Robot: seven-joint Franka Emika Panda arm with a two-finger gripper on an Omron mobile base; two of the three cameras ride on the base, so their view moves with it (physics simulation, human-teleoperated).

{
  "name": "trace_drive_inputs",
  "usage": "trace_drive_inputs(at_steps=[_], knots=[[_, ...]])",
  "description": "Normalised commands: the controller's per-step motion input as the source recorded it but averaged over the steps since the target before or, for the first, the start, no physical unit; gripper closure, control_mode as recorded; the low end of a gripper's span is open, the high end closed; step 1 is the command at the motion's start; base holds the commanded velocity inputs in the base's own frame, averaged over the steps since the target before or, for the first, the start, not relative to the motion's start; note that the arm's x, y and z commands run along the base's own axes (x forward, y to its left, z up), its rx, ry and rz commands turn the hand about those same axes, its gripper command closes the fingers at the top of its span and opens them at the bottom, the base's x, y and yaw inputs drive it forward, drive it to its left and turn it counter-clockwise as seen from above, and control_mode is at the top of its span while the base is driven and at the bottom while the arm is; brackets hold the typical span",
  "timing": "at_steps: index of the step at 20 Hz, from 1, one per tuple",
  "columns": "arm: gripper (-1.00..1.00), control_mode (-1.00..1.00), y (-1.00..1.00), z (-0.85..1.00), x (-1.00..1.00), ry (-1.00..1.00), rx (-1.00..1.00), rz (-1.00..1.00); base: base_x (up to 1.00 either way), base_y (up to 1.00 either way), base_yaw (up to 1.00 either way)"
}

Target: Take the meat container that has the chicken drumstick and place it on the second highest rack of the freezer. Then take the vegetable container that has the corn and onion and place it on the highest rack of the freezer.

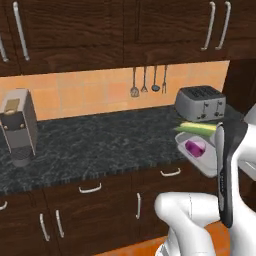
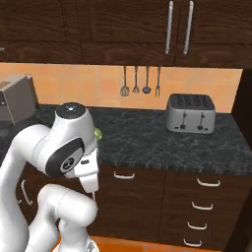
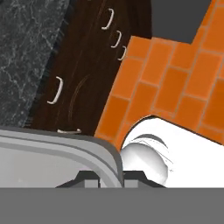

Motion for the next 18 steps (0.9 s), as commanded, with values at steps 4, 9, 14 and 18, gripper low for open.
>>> trace_drive_inputs(at_steps=[4,9,14,18], knots=[[1.0,1.0,0.0,0.0,0.0,0.0,0.0,0.0,-0.33,-0.95,-0.51],[1.0,1.0,0.0,0.0,0.0,0.0,0.0,0.0,-0.61,-0.87,-0.49],[1.0,1.0,0.0,0.0,0.0,0.0,0.0,0.0,-0.97,-0.51,-0.5],[1.0,1.0,0.0,0.0,0.0,0.0,0.0,0.0,-0.57,-0.23,-0.66]])
